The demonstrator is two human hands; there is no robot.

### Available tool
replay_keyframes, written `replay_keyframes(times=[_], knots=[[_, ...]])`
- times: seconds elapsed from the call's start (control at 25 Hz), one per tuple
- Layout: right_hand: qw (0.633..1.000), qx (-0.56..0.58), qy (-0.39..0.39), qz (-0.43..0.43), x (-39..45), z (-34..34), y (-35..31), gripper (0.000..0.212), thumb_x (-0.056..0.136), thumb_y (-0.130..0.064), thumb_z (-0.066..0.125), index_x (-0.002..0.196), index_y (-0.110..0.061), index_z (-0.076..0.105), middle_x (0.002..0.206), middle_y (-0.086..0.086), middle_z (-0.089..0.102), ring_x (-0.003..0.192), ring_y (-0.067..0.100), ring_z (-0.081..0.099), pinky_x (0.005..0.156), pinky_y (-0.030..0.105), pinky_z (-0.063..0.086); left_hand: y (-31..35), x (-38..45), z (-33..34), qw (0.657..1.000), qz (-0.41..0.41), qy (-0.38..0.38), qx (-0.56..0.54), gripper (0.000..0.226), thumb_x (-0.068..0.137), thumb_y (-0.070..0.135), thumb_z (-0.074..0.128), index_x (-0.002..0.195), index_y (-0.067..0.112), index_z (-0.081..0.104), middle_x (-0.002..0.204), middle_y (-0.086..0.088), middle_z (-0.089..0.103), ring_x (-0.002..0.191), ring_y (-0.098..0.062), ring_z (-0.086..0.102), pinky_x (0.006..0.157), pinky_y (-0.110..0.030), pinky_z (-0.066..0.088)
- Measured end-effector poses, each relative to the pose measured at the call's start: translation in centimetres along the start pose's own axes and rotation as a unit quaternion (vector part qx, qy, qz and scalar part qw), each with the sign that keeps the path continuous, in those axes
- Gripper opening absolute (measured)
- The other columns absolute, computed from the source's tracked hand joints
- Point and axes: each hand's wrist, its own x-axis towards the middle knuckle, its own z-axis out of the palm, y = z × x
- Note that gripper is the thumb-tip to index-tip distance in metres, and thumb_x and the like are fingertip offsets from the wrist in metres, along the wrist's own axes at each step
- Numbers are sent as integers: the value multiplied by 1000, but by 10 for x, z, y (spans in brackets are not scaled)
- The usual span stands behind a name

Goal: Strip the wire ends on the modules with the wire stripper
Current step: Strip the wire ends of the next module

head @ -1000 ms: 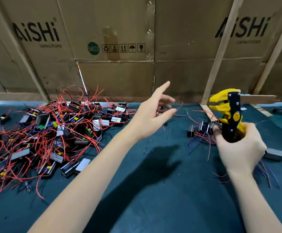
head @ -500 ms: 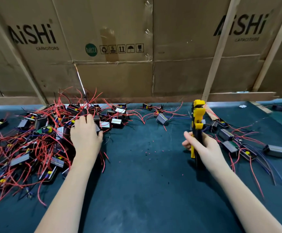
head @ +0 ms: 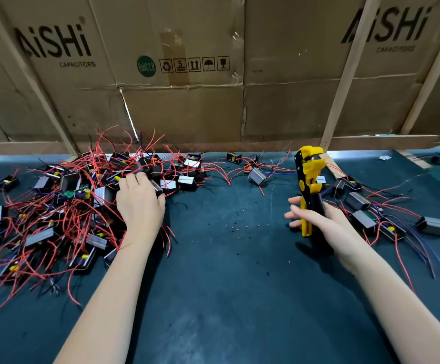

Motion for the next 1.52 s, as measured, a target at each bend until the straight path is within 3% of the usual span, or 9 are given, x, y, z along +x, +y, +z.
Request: replay_keyframes(times=[0.24,0.44,0.52,0.72,0.84,1.04,1.2,1.36,1.52], knots=[[998,-38,45,-6,4,6,7,46,63,-53,76,98,-24,70,88,7,75,87,21,72,99,50,48,-2,-9,-24,943,-6,43,-329,39,72,31,84,100,19,59,96,8,62,96,-13,55,79,-25,44],[996,-80,30,-30,3,9,7,43,60,-57,81,89,-27,72,83,-1,74,89,23,68,92,44,49,27,-12,-53,582,-92,-110,-800,12,85,13,63,93,20,67,85,2,64,71,-11,61,65,-20,50],[993,-106,25,-47,1,11,6,51,56,-64,83,88,-25,72,85,-4,73,91,23,67,91,40,49,37,-17,-52,543,-89,-232,-803,22,90,11,49,103,13,66,87,-4,70,73,-13,66,65,-19,53],[990,-123,47,-58,1,17,8,44,59,-61,78,87,-29,70,87,-6,73,92,17,67,88,34,50,41,-37,-36,785,20,-350,-510,22,91,-4,55,89,8,72,86,-6,76,79,-12,72,78,-24,54],[992,-93,63,-50,3,13,10,55,59,-69,78,85,-22,71,84,2,73,88,25,68,91,44,49,34,-38,-29,856,44,-335,-390,12,83,-1,70,89,9,73,86,-7,76,82,-21,72,90,-37,55],[996,-13,79,-25,7,7,10,51,66,-59,78,89,-15,70,85,3,75,81,24,73,96,53,49,29,-28,-23,840,-62,-267,-469,30,87,5,69,116,8,61,96,-8,73,92,-23,68,88,-33,54],[995,31,97,-5,9,4,11,59,67,-58,77,96,-8,67,87,9,75,80,27,73,93,54,51,32,-31,-17,855,-65,-221,-465,4,88,16,70,91,14,69,76,-6,74,71,-14,65,77,-32,53],[994,37,100,2,10,3,12,58,66,-54,79,96,-6,67,86,9,75,80,28,73,91,52,53,40,-40,-14,909,-8,-162,-383,8,82,16,76,79,11,71,62,2,65,55,-3,54,58,-5,38],[996,32,80,5,11,3,15,56,67,-52,78,95,-4,70,91,8,75,91,26,71,96,48,51,42,-40,-17,887,10,-215,-409,18,84,12,68,66,14,67,60,6,58,53,-3,46,58,-13,38]])
